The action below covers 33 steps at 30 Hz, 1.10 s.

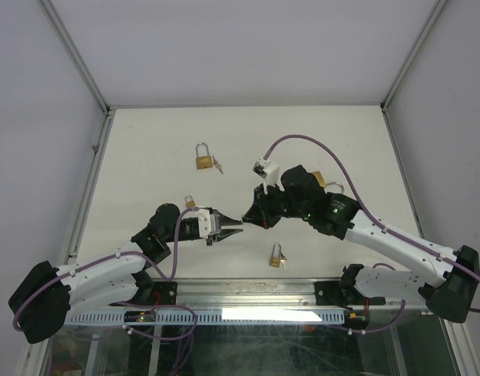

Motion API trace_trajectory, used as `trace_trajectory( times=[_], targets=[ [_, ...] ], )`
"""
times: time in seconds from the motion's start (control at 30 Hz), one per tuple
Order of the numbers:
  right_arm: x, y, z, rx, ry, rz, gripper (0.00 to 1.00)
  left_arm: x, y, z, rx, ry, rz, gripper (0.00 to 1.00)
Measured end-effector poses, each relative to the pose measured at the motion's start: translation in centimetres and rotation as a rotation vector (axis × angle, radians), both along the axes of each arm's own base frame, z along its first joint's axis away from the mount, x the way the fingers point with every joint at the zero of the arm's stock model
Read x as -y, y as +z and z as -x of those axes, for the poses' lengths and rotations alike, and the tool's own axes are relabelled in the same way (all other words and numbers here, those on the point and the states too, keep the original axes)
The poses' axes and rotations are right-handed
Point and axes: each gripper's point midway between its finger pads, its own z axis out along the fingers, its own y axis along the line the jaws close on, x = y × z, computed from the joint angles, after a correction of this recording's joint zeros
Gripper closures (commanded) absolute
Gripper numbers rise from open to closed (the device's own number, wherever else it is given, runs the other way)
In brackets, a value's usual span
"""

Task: Unlock with the key
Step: Pick up the key from the center of the board.

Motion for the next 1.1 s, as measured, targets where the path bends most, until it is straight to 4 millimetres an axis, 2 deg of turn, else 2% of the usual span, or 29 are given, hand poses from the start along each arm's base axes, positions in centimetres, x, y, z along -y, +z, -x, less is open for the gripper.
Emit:
trace_trajectory(
  times=[0.27, 0.43, 0.7, 1.1],
  targets=[
    [0.0, 0.1, -0.1, 0.001, -0.002, -0.002, 1.0, 0.0, -0.3, -0.2, -0.005, 0.009, -0.008, 0.86],
    [0.0, 0.2, -0.2, 0.005, -0.002, -0.007, 1.0, -0.1, -0.1, -0.6, -0.009, 0.039, -0.003, 0.8],
    [-0.1, 0.2, -0.2, 0.007, 0.001, -0.008, 1.0, -0.1, 1.1, -1.4, 0.002, 0.078, 0.042, 0.83],
    [-0.1, 0.6, -0.2, 0.015, 0.002, -0.022, 1.0, -0.2, 1.3, -2.0, 0.009, 0.112, 0.049, 0.82]
  ],
)
